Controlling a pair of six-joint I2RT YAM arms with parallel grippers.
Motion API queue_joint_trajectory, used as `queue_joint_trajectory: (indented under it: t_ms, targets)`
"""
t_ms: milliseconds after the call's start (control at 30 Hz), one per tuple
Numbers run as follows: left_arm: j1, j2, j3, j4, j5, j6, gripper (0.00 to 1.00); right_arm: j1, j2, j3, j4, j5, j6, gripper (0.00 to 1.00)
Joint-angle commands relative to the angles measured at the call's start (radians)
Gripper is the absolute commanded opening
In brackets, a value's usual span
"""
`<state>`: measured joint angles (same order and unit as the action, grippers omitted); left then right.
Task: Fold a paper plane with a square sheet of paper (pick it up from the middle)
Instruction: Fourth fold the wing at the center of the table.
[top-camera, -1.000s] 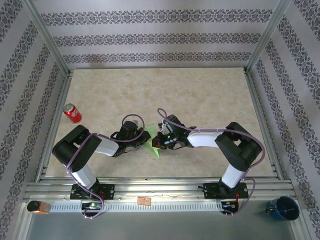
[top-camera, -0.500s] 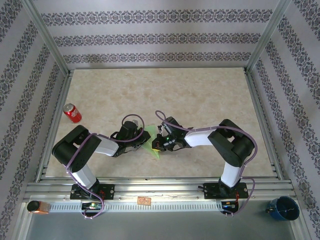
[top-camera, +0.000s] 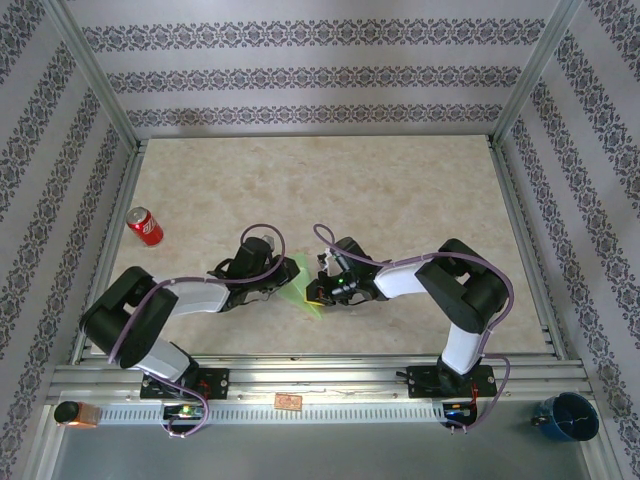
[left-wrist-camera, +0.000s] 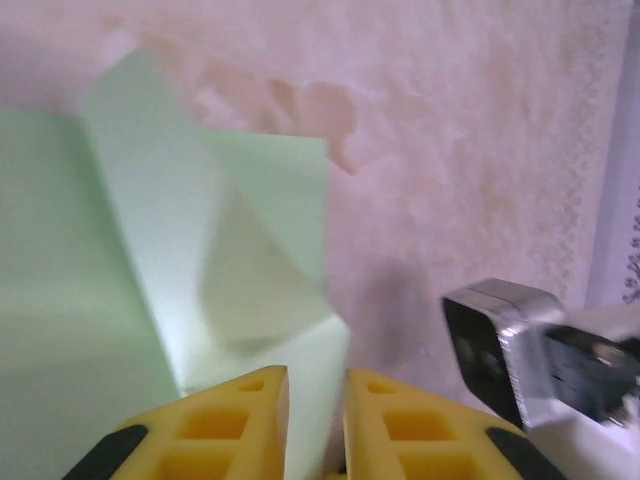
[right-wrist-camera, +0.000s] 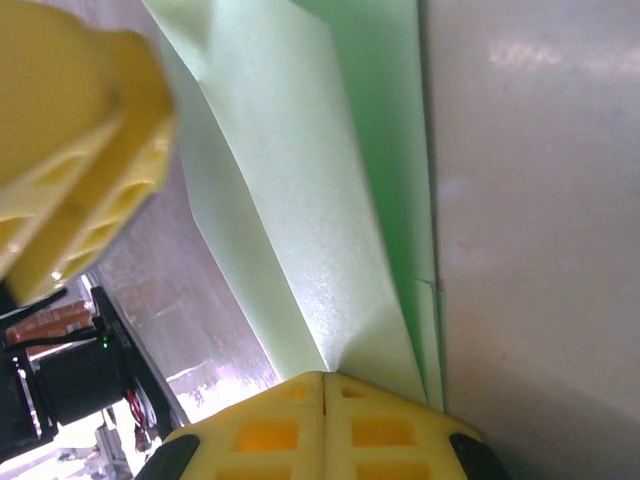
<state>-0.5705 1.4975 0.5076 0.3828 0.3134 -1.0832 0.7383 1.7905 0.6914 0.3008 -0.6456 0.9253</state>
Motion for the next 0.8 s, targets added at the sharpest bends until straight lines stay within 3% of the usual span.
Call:
queue_joint_trajectory:
  t_ms: [0,167,433,600,767]
  targets:
    - [-0.014,-0.031,0.031,-0.104,0.049,0.087,0.14,-0.014,0.033,-0.029,-0.096,-0.011,-0.043,0.01]
    - [-0.021,-0.016,0.036,-0.134,0.102,0.106,0.04,-0.018,0.037,-0.023,-0.095,-0.010,-0.041,0.01]
    - [-0.044,0.080,0.048,-0.022,0.180,0.083,0.04,-0.024,0.032,-0.027,-0.103,-0.005,-0.040,0.00]
    - [-0.048,0.128,0.057,-0.042,0.167,0.101,0.04,-0.027,0.031,-0.030,-0.103,-0.003,-0.039,0.00]
    - [-0.038,0.127,0.073,-0.149,0.067,0.108,0.04,-0.026,0.033,-0.036,-0.117,0.005,-0.043,0.00]
